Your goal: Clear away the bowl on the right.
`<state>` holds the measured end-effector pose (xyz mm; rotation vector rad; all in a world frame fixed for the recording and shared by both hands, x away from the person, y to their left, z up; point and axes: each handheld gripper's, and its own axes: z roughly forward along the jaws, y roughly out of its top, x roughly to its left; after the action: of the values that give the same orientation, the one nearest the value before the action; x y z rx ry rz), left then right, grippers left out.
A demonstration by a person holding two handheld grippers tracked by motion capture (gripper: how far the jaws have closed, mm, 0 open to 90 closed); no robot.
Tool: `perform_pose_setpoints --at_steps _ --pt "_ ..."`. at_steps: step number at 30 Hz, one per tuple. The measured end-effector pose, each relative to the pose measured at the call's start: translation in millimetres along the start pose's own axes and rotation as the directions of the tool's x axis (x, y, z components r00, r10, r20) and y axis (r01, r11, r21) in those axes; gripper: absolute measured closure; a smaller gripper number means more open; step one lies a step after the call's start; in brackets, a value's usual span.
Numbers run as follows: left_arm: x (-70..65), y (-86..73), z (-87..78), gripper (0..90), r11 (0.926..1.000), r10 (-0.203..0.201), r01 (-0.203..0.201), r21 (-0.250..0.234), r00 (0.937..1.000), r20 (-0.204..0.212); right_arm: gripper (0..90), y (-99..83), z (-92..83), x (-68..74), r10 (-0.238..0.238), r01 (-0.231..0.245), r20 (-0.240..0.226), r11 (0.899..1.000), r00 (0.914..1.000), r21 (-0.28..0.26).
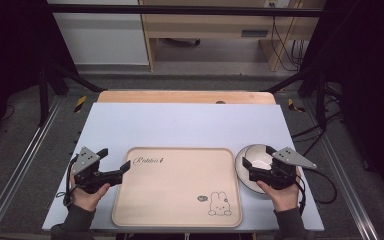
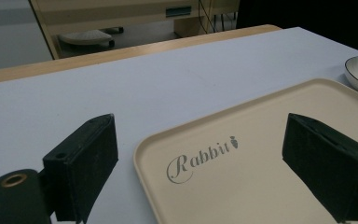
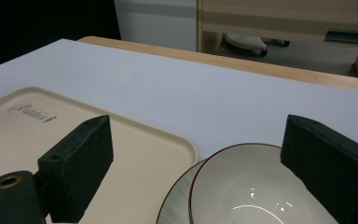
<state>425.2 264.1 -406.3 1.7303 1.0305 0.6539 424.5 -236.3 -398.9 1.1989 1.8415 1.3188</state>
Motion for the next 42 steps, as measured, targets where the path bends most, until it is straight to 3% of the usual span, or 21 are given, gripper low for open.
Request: perform_pose_setpoints --at_steps 13,42 --pt "1.9 -0.9 0.2 9.9 1.0000 -0.001 0.001 0.004 1.0000 -0.004 9.7 4.7 -7.4 -12.8 0.033 -0.033 0.042 0.999 0.9986 -0.004" --pt "4.2 -2.3 1.7 10.1 0.9999 0.001 -0.001 0.015 0.9999 -0.017 11.6 6.5 -1.0 -38.3 0.059 -0.066 0.119 0.996 0.9911 0.062"
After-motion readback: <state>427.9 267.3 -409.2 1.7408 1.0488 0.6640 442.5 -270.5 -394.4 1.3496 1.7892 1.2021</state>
